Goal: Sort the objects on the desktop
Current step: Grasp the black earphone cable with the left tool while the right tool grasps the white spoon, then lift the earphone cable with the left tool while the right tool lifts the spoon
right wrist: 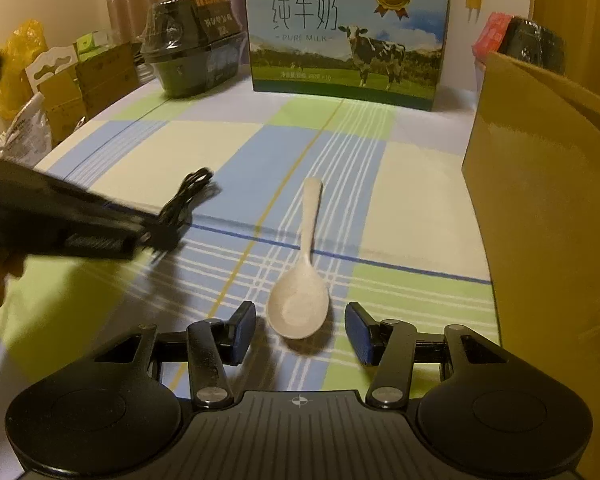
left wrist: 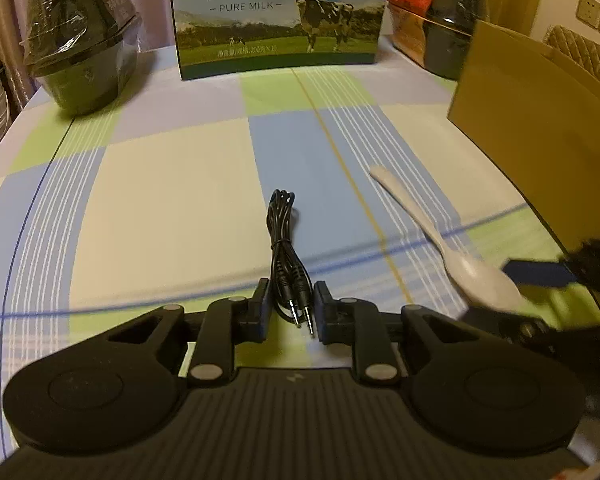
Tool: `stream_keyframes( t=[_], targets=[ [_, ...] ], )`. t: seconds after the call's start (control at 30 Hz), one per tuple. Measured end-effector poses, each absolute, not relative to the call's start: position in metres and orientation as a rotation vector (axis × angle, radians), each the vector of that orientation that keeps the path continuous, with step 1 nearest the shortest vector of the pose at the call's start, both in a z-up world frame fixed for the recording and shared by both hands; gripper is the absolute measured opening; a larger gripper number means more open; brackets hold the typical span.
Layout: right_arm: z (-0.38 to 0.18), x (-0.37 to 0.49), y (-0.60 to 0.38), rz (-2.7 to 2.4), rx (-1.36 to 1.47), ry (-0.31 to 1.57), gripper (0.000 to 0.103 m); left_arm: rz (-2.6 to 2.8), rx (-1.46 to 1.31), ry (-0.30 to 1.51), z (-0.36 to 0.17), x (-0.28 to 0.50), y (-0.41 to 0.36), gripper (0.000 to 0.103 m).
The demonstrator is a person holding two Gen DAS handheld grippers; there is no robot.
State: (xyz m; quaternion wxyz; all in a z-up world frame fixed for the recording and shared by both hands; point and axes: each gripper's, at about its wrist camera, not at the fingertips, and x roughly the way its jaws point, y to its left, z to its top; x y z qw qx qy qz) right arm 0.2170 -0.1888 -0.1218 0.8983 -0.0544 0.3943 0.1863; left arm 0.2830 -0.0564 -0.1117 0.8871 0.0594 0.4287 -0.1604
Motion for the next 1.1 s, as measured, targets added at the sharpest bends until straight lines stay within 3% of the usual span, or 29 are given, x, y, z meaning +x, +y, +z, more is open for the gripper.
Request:
stream_keyframes(
  t=[0.1, 0.7, 0.77, 0.9, 1.1],
  targets=[
    [-0.121, 0.214, -0.189, 0.381, -0.111, 0.814, 0.028, -0.335, 0.130, 0.904, -0.109, 0.267, -0.054, 0.016],
    [-0.098, 0.066, -0.230, 0.392, -0.156, 0.890, 0.028, -0.358, 0.088, 0.990, -0.097, 0.113, -0.055, 0.016],
    [-0.097, 0.055, -0.234, 0.381, -0.144, 0.891, 0.030, -0.352, 0.090, 0.993, -0.096, 0.102, -0.054, 0.018],
    [-0.094, 0.044, -0.237, 0.366, -0.108, 0.876, 0.052, -0.328, 0.069, 0.984, -0.094, 0.092, -0.050, 0.019],
    [-0.093, 0.047, -0.240, 0.360, -0.069, 0.858, 0.054, -0.307, 0.068, 0.957, -0.093, 0.092, -0.054, 0.022]
  ],
)
